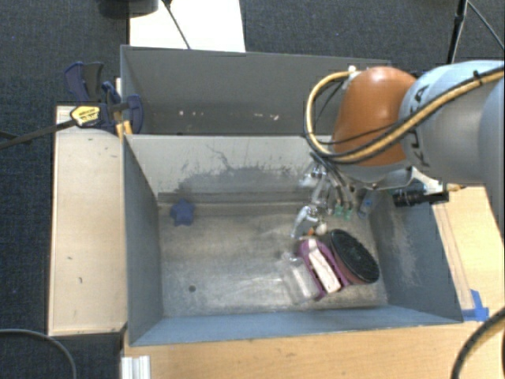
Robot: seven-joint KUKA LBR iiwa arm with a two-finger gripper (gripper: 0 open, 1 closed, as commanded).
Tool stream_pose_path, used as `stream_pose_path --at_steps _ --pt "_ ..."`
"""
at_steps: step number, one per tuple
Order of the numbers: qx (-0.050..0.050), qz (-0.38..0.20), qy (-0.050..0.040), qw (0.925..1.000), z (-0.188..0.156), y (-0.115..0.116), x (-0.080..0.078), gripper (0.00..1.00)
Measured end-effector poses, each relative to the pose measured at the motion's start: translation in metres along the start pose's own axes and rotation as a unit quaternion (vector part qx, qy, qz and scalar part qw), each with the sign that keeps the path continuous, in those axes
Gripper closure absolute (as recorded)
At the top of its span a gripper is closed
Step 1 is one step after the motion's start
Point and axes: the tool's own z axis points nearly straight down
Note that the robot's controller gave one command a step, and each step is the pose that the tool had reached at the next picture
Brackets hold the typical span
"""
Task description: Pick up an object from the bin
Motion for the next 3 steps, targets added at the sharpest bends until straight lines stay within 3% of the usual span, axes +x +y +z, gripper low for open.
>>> stream_pose_path --at_steps 1,2,3 --pt "-0.003 -0.032 -0.0044 0.9995 0.051 -0.043 -0.015 0.00" --pt "-0.006 0.068 -0.0072 0.9977 0.063 -0.051 -0.023 0.00" --pt "-0.003 0.067 -0.0026 0.9978 0.070 -0.052 -0.019 1.00"
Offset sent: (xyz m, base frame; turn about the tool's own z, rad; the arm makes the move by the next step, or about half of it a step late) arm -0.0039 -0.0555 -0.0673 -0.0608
